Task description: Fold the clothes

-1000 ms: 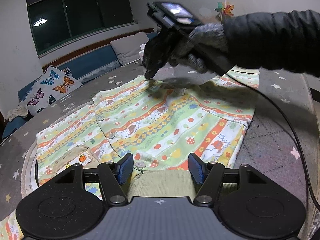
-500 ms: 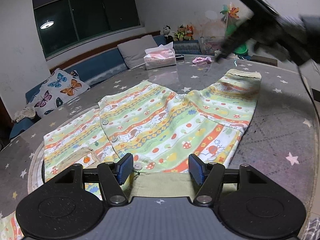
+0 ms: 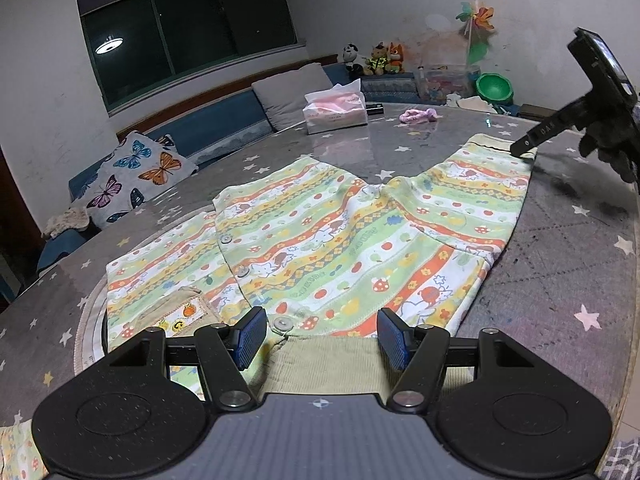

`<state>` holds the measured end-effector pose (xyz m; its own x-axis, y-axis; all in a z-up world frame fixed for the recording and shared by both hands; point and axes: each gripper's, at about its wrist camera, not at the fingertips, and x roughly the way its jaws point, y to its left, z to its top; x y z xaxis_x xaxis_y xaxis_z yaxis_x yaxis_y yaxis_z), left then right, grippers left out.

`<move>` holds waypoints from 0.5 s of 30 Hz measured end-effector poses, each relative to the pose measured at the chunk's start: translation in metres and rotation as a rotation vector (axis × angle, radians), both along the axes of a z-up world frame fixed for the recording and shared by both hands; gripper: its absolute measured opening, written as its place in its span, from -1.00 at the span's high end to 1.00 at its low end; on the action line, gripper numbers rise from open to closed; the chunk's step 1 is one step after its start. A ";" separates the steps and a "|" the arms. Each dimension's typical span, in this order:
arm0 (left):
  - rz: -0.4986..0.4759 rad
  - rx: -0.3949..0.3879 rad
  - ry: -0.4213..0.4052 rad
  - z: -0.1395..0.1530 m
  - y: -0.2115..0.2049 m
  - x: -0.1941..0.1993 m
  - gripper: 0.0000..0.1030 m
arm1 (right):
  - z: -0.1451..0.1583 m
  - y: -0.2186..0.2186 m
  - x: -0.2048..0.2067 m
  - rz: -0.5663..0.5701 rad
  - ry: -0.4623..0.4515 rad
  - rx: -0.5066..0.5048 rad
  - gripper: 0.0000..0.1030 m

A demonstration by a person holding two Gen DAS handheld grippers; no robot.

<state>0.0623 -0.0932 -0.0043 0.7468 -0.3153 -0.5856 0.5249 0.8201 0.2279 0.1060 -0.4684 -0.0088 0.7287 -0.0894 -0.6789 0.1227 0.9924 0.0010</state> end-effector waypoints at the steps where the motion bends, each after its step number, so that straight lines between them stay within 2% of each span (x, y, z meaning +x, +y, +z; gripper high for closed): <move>1: 0.003 0.003 0.000 0.000 -0.001 0.001 -0.25 | 0.000 0.001 -0.001 0.003 -0.002 -0.004 0.20; 4: 0.005 0.002 0.001 0.001 -0.006 0.003 -0.25 | -0.002 0.004 -0.006 0.008 -0.009 -0.009 0.24; 6: 0.008 -0.004 0.005 0.002 -0.010 0.006 -0.25 | -0.002 0.007 -0.008 0.008 -0.014 -0.012 0.56; 7: 0.009 -0.006 0.007 0.002 -0.012 0.007 -0.25 | -0.001 0.007 -0.008 0.006 -0.016 -0.006 0.80; 15: -0.047 -0.007 0.006 0.006 -0.037 0.015 -0.25 | 0.020 0.002 -0.017 -0.020 -0.084 0.010 0.86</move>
<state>0.0772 -0.1305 0.0013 0.7276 -0.3540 -0.5876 0.5642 0.7961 0.2191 0.0885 -0.4667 0.0114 0.7813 -0.0975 -0.6164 0.1411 0.9897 0.0223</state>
